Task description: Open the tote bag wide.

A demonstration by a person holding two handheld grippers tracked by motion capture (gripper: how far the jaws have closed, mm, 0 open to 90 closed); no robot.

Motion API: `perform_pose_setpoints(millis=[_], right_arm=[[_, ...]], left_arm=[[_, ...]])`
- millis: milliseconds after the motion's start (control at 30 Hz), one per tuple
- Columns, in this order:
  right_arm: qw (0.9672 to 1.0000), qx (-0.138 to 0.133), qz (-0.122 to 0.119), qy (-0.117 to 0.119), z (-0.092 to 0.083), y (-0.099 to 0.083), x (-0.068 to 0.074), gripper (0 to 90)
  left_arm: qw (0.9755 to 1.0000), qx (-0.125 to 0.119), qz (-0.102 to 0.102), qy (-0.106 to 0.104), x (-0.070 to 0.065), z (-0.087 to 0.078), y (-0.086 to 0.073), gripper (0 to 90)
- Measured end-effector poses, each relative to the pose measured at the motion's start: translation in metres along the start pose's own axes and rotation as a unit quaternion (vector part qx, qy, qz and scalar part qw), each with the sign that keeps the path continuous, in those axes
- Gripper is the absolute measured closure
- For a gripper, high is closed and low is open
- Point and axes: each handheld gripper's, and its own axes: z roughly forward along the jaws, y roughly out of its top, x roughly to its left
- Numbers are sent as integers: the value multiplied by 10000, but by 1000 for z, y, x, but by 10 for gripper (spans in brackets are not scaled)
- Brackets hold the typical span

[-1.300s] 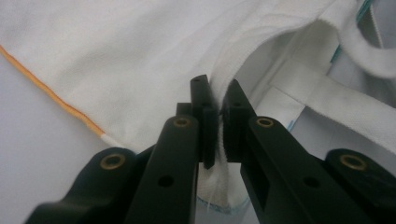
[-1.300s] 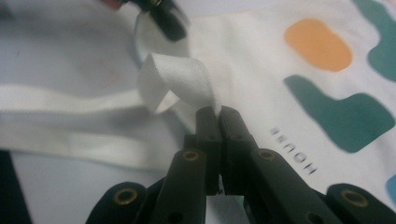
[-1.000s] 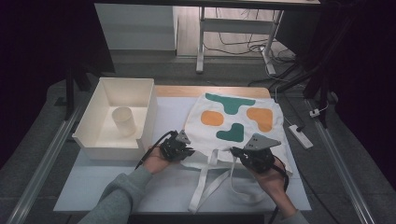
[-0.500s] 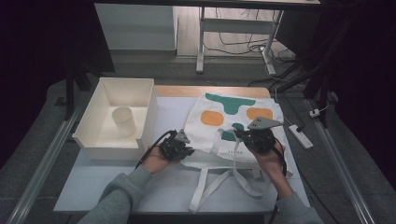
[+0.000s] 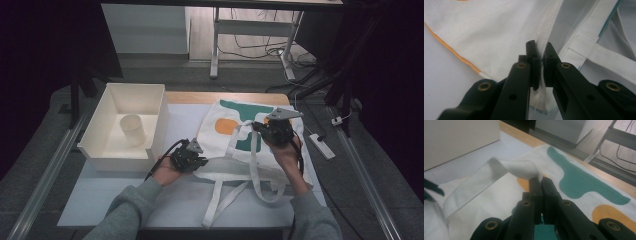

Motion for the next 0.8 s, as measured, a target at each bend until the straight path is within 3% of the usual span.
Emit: perform_pose_setpoints(millis=[100,267,333,367,633,700,800], right_arm=[[10000,52,79,0,12,2,-8,877],[9982,571,155,44,41,-12,-16,875],[9954,916,217,155,54,-22,-18,875],[9954,916,217,155,54,-22,-18,875],[9862,1563,299,449,75,-41,-13,848],[9858,1597,252,453,74,-41,-11,767],[9892,1366,289,436,61,-34,-6,568]], left_arm=[[10000,6,17,21,-1,0,0,857],[10000,49,19,7,0,1,0,857],[10000,71,22,5,0,2,0,857],[10000,80,21,6,0,2,0,857],[9999,103,7,1,0,3,-1,856],[10000,66,-32,-8,1,2,-1,855],[10000,42,-48,-18,1,1,-1,856]])
